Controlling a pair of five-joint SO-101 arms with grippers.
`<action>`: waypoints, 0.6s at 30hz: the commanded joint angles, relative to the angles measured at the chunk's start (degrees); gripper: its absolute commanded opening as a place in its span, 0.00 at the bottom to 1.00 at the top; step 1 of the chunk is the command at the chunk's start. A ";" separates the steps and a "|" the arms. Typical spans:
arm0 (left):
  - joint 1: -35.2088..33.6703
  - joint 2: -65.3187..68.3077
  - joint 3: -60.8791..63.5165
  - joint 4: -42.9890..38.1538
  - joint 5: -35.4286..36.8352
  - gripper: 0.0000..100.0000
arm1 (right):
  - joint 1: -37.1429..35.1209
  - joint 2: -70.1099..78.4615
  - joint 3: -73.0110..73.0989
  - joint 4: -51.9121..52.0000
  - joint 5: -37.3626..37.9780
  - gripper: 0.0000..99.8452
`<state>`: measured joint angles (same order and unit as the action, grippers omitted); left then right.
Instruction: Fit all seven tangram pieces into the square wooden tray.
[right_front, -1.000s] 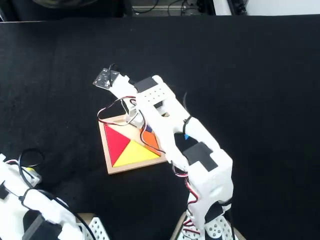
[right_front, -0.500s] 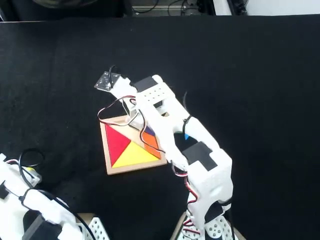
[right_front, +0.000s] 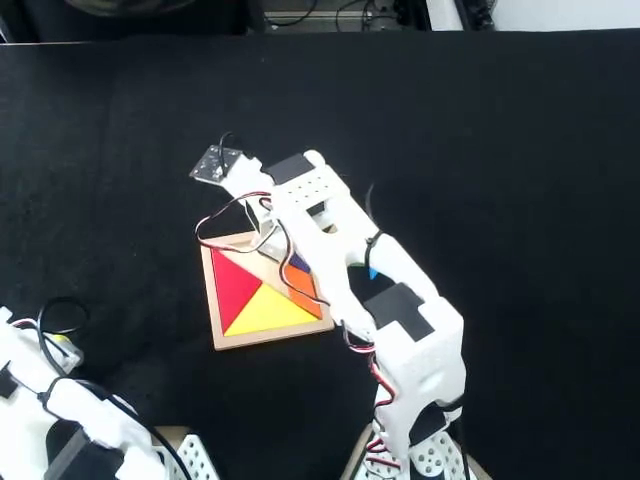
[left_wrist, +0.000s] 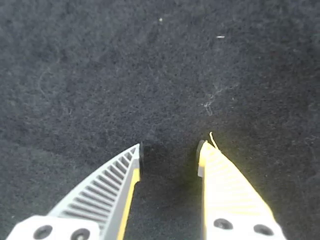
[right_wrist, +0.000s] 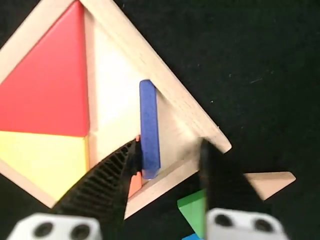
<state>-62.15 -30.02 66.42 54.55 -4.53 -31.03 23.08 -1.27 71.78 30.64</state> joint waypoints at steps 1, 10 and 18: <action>0.66 -1.14 -0.40 -0.53 -0.18 0.20 | 0.00 -2.15 -2.59 0.18 -0.62 0.25; 0.66 -1.14 -0.40 -0.53 -0.18 0.20 | 3.78 -2.15 -4.97 0.35 0.35 0.24; 0.66 -1.14 -0.40 -0.53 -0.09 0.20 | 7.03 -2.07 -5.05 0.09 0.70 0.24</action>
<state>-62.15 -30.02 66.42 54.55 -4.53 -24.79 23.08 -2.59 71.78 30.81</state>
